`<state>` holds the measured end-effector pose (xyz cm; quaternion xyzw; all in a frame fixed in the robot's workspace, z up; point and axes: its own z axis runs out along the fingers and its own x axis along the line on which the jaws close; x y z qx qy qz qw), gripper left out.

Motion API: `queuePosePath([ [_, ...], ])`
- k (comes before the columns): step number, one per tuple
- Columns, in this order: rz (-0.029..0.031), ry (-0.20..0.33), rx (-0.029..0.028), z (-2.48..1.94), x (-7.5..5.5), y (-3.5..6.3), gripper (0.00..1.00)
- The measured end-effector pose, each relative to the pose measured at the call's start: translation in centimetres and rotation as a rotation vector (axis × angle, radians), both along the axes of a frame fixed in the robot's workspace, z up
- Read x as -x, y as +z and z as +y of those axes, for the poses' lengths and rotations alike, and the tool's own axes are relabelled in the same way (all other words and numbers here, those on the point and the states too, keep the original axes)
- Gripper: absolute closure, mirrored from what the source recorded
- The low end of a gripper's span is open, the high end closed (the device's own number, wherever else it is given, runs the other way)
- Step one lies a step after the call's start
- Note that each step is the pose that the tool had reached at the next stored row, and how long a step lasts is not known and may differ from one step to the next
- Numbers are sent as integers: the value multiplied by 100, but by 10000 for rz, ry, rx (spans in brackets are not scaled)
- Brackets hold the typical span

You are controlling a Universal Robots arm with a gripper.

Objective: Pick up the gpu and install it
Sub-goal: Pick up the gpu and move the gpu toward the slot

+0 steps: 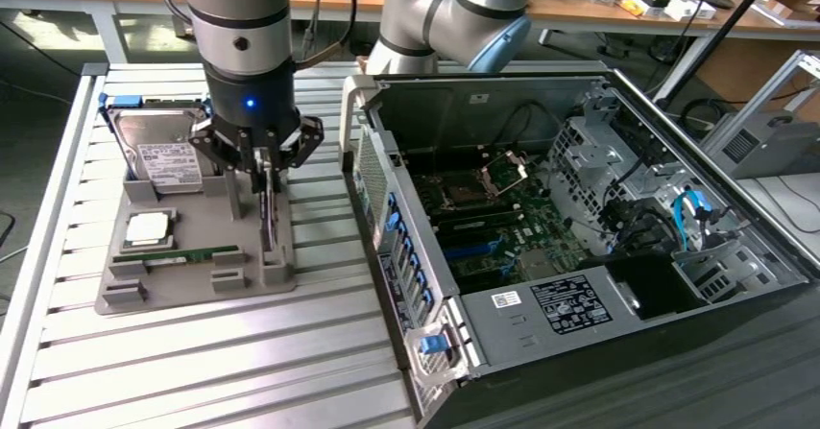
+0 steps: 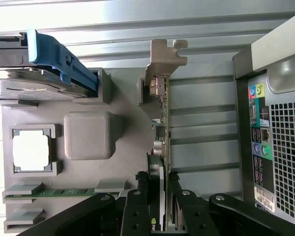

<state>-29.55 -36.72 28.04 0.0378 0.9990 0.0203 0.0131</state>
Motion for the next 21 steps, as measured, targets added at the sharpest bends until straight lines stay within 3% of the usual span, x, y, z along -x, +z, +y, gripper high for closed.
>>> queuePosePath([
  [21,0,0,0,0,0,126,73],
])
